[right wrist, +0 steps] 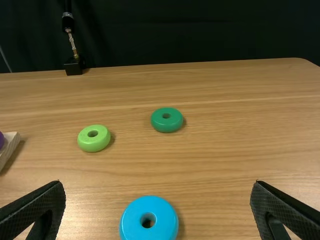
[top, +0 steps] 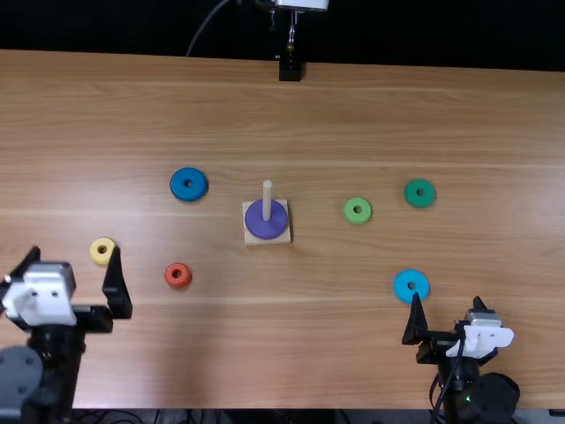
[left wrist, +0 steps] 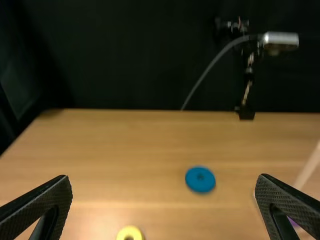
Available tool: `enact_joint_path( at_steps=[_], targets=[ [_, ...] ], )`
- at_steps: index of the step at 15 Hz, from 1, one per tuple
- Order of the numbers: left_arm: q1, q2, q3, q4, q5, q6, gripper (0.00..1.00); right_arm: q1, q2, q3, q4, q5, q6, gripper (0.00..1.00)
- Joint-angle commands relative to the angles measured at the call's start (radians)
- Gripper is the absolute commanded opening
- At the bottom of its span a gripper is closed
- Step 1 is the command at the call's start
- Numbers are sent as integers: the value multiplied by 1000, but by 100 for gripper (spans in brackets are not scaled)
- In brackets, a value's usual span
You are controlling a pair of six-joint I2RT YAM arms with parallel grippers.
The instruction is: Build the Hanoi tower: stack the rings onto the peg from bottom to top in this color order: purple, dark blue, light blue, dark green, light green, yellow, orange.
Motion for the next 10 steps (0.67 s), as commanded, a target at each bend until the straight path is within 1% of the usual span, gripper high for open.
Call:
enact_joint_path(
  at_steps=[1, 2, 4, 6, 8, 9, 10],
  targets=[
    [3, 188, 157, -26, 2, 17, 100, -11, -19, -63, -60, -5, -5, 100],
    [3, 303, 249, -83, 7, 17, 100, -11, -19, -63, -60, -5, -5, 100],
    [-1, 499, 435, -199, 9, 17, 100, -11, -19, -63, -60, -5, -5, 100],
    [-12, 745, 590, -276, 13, 17, 100, -11, -19, -63, -60, -5, -5, 100],
    [-64, 947, 726, -368, 13, 28, 100, -11, -19, -63, -60, -5, -5, 100],
    [-82, 1044, 780, -392, 13, 61, 100, -11, -19, -63, -60, -5, -5, 100],
    [-93, 1139, 832, -414, 13, 118, 100, -11, -19, -63, -60, -5, -5, 100]
  ],
)
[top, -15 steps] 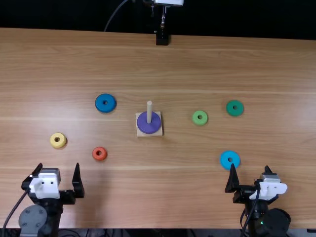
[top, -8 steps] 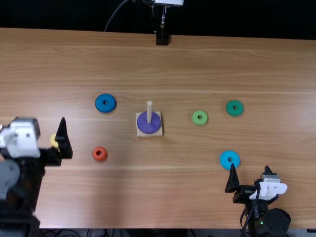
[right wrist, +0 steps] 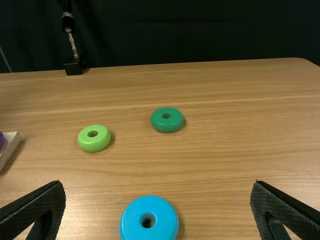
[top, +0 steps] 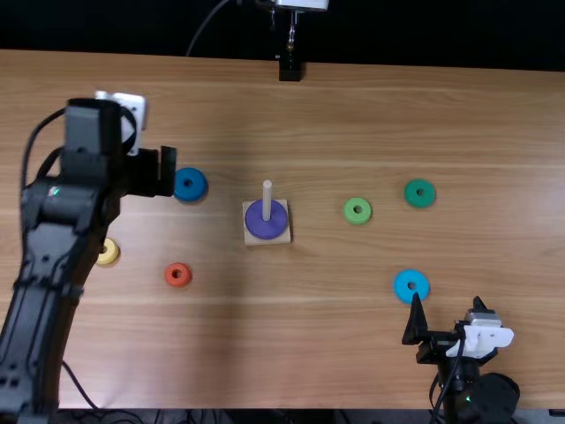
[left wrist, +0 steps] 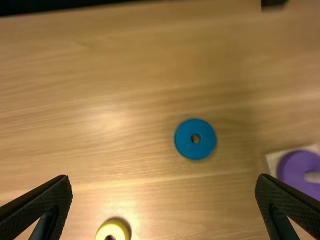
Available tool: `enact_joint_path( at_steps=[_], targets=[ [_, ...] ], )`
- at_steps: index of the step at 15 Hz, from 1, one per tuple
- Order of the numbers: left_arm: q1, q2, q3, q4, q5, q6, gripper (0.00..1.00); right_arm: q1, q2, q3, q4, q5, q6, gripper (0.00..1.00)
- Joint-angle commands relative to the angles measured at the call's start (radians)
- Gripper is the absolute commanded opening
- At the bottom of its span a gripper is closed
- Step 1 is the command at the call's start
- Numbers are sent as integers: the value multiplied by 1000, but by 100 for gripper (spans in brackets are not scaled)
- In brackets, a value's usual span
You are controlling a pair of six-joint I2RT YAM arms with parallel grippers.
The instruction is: Build the Hanoi tower: stack the rings onto the peg from bottom to top in this color order: purple, dark blue, light blue, dark green, light green, yellow, orange.
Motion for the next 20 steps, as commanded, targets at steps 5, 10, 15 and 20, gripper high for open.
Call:
enact_joint_path(
  at_steps=[5, 10, 15, 20],
  targets=[
    [-30, 334, 159, -18, 10, 114, 100, -10, -19, -63, -61, -5, -5, 100],
    [-73, 477, 203, -16, 10, 114, 100, -10, -19, -63, -61, -5, -5, 100],
    [-93, 531, 212, -18, 10, 114, 100, -10, -19, -63, -61, -5, -5, 100],
    [-94, 568, 212, -20, 10, 114, 100, -10, -19, -63, -61, -5, -5, 100]
  ],
)
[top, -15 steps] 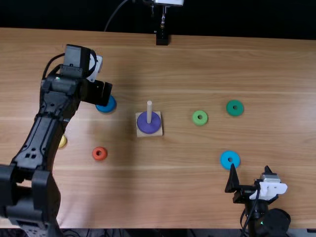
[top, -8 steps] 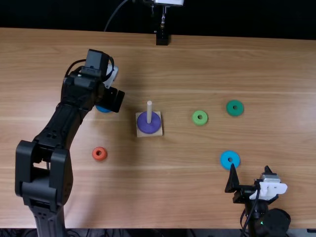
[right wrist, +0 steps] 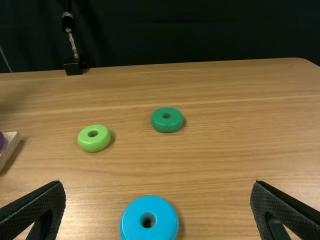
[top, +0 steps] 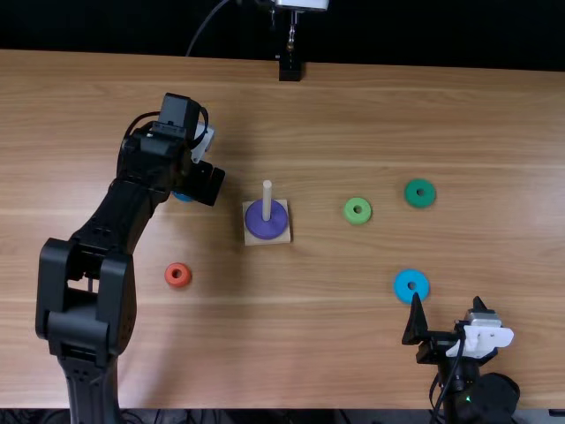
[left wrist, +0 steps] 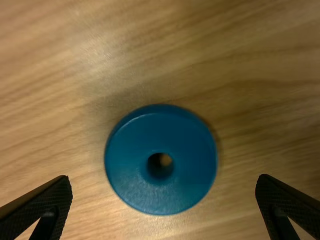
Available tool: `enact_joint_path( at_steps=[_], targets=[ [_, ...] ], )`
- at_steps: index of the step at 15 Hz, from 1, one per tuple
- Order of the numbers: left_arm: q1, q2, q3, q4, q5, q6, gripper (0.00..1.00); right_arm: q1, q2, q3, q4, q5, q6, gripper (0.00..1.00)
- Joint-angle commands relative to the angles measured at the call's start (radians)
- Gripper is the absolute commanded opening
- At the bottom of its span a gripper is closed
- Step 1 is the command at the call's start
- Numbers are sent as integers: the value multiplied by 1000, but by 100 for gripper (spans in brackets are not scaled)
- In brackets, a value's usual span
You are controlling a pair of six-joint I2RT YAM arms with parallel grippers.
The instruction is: Build the Hanoi tower: stack the rings onto the peg from bottom to top in this color order: purple, dark blue, light blue, dark green, light green, yellow, orange.
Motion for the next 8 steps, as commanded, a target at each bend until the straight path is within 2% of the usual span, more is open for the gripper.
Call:
enact_joint_path(
  at_steps=[1, 6, 8],
  targets=[
    [-4, 21, 30, -1, 8, 15, 100, -10, -19, -63, -60, -5, -5, 100],
    [-2, 53, 32, -1, 12, 17, 100, -10, -19, -63, -60, -5, -5, 100],
    [-2, 67, 30, -1, 78, 13, 100, -10, -19, -63, -60, -5, -5, 100]
  ],
)
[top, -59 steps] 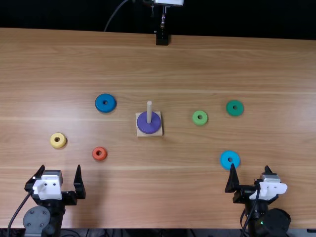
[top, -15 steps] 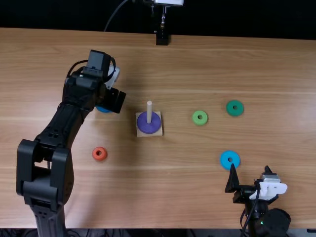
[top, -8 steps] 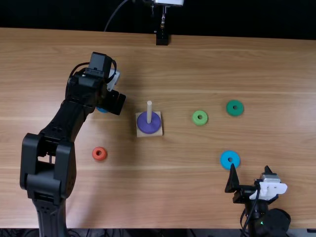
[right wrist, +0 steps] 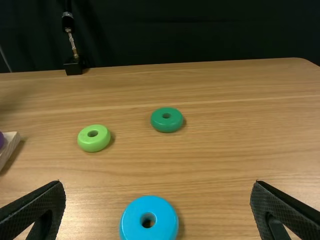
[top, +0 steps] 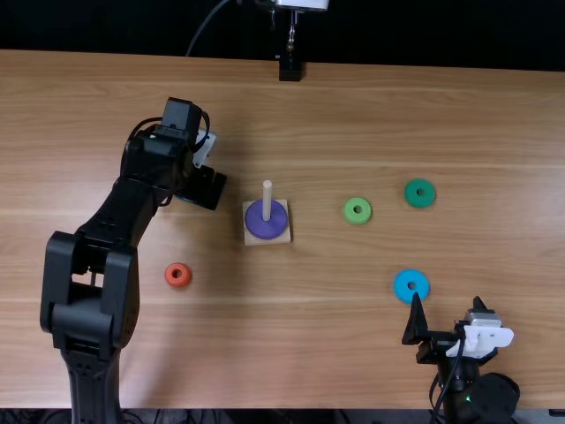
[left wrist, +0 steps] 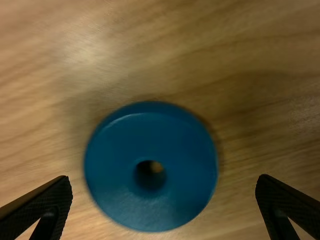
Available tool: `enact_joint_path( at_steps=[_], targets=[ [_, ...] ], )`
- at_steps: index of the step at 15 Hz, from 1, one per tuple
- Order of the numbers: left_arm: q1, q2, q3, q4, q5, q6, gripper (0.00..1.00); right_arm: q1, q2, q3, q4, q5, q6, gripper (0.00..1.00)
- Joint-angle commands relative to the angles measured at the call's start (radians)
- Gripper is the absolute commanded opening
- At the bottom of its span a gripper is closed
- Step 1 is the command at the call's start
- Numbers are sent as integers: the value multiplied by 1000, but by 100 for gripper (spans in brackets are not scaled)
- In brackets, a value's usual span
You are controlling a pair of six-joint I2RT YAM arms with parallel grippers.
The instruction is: Build the Hanoi tower: stack the rings onto the peg from bottom to top in this color order: purple, dark blue, light blue, dark green, light green, yellow, orange.
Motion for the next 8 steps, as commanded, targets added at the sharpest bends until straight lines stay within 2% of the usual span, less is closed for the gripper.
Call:
enact_joint_path(
  at_steps=[1, 4, 5, 6, 7, 8],
  targets=[
    [-2, 26, 28, -1, 63, 13, 100, -11, -19, -63, -60, -4, -5, 100],
    [-4, 26, 30, -5, 72, 15, 100, -11, -19, -63, -60, -4, -5, 100],
    [-4, 25, 28, -5, 72, 15, 91, -11, -19, -63, -60, -4, -5, 100],
    [-4, 25, 27, -5, 70, 13, 40, -11, -19, -63, -60, -4, -5, 100],
    [-4, 25, 25, -3, 67, 11, 0, -11, -19, -63, -60, -4, -5, 100],
    [-4, 25, 25, -5, 57, 7, 0, -11, -19, -63, -60, -4, -5, 100]
  ],
)
